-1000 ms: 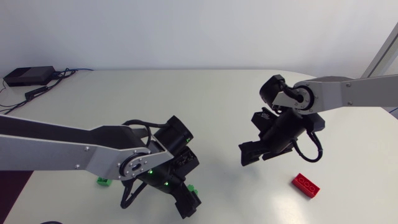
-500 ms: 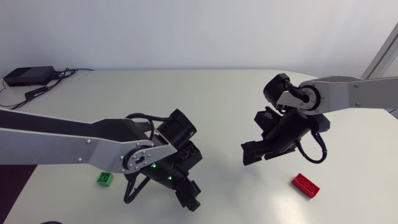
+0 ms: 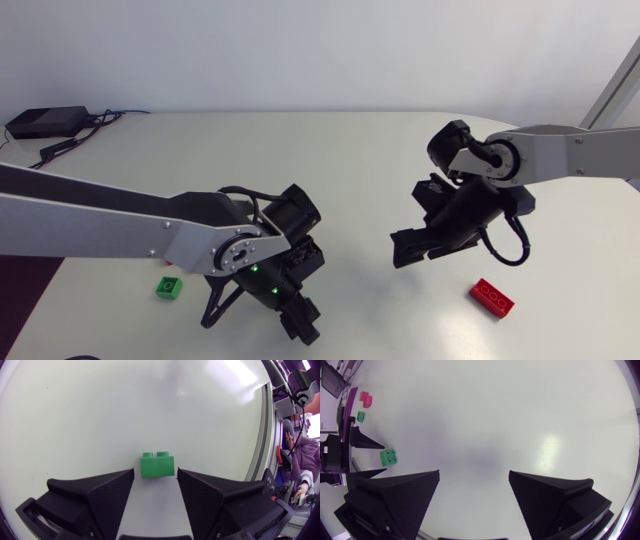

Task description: Sort duplo bricks by size, large to the right and small to the left

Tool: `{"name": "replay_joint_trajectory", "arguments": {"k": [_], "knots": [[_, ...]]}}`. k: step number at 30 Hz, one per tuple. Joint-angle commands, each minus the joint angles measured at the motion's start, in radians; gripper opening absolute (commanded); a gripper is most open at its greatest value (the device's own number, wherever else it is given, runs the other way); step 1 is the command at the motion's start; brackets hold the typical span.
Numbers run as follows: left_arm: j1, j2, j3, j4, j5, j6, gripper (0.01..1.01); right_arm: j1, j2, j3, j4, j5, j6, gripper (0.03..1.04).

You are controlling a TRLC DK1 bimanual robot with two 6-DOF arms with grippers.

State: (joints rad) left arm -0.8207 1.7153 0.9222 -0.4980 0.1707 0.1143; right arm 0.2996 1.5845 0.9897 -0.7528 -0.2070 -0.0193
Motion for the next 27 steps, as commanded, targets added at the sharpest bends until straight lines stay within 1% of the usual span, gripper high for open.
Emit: {"name": "replay_joint_trajectory", "arguments": {"k": [1,2,3,13,16,20,27], "knots": [[-0.015,0.021,0.027,-0.013,-0.007,-0.013,0.384,-0.007,-0.012,-0.028,0.001,-0.006,-0.011,1.0],[-0.015,0.021,0.03,-0.013,-0.005,-0.013,0.292,-0.007,-0.012,-0.028,0.001,-0.006,-0.011,1.0],[-0.015,0.023,0.032,-0.011,-0.005,-0.013,0.252,-0.007,-0.014,-0.028,0.001,-0.006,-0.011,1.0],[-0.009,0.013,0.024,-0.013,-0.005,-0.007,0.249,-0.013,-0.02,-0.039,0.001,-0.008,-0.013,1.0],[0.028,-0.022,0.0,-0.02,-0.007,0.007,0.249,-0.013,-0.02,-0.039,0.001,-0.008,-0.013,1.0],[0.135,-0.069,-0.017,-0.043,-0.008,0.054,0.249,-0.013,-0.02,-0.034,0.001,-0.008,-0.013,1.0],[0.427,-0.126,0.018,-0.056,-0.008,0.153,0.249,-0.011,-0.027,-0.04,0.001,-0.011,-0.013,1.0]]}}
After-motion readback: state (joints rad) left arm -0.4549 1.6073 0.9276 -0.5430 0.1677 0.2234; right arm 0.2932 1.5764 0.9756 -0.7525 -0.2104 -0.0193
